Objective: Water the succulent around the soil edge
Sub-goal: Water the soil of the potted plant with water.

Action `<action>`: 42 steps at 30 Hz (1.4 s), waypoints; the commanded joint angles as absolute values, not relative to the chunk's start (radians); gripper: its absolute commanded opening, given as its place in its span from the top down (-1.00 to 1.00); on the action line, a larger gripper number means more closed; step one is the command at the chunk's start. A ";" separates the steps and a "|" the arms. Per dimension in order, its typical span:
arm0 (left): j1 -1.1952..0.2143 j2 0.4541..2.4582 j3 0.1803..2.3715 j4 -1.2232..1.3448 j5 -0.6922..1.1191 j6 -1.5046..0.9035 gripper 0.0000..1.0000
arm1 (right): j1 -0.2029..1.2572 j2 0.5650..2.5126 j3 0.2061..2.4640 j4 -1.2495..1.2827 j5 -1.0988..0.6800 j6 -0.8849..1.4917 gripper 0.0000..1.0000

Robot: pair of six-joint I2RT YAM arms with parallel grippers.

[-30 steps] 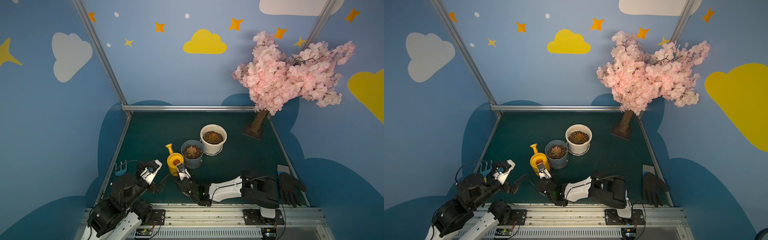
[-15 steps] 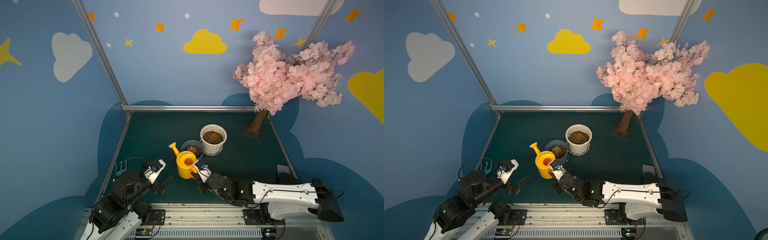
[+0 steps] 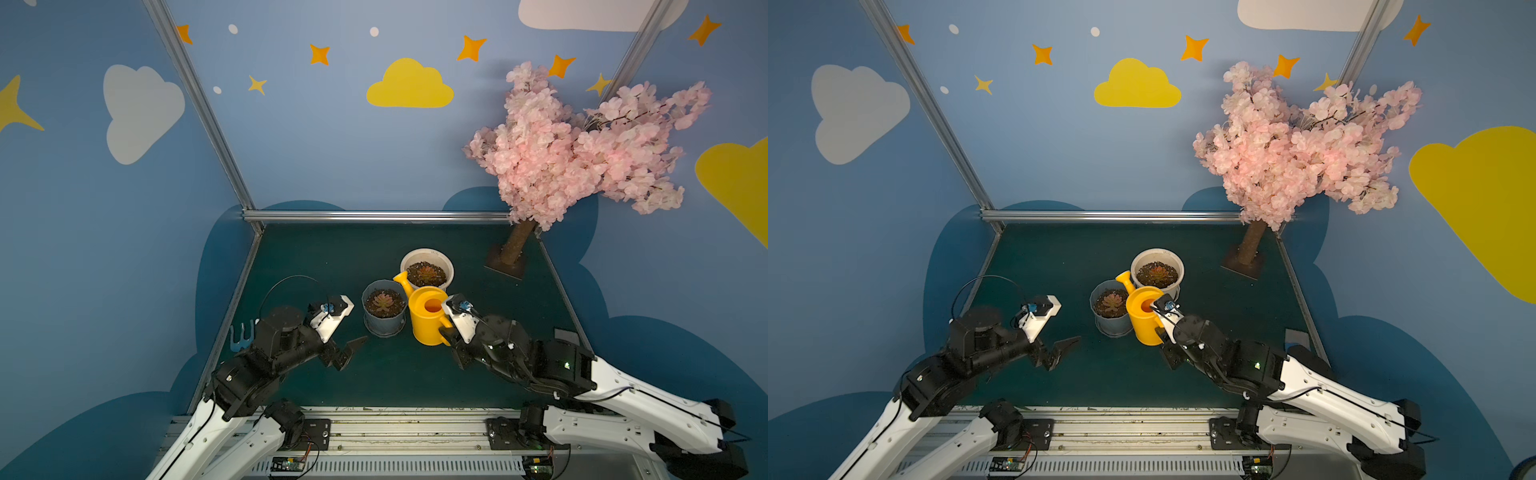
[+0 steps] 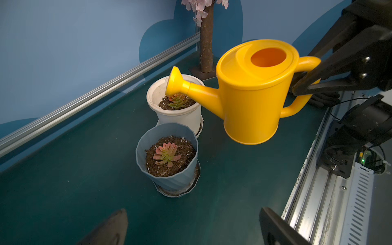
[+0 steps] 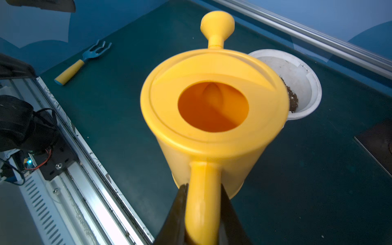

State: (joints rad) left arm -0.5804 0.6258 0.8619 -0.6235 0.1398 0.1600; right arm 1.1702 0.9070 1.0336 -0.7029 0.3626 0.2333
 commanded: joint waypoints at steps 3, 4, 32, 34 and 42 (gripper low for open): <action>-0.576 0.656 0.810 -0.546 0.093 0.155 -1.00 | 1.064 0.971 1.191 -0.946 0.198 0.177 1.00; -0.575 0.657 0.796 -0.535 0.080 0.161 -1.00 | 1.053 0.991 1.215 -0.977 0.176 0.173 1.00; -0.559 0.654 0.669 -0.474 -0.005 0.077 -1.00 | 0.898 1.326 1.563 -1.202 -0.037 0.080 1.00; -0.559 0.651 0.669 -0.473 -0.007 0.072 -1.00 | 0.893 1.347 1.578 -1.205 -0.031 0.077 1.00; -0.556 0.653 0.667 -0.473 -0.004 0.069 -1.00 | 0.864 1.417 1.628 -1.218 -0.047 0.068 1.00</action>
State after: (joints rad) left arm -0.5613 0.6598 0.6704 -0.4885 0.0002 0.0792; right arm 0.8726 1.4063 1.5902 -1.1969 -0.0296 0.0834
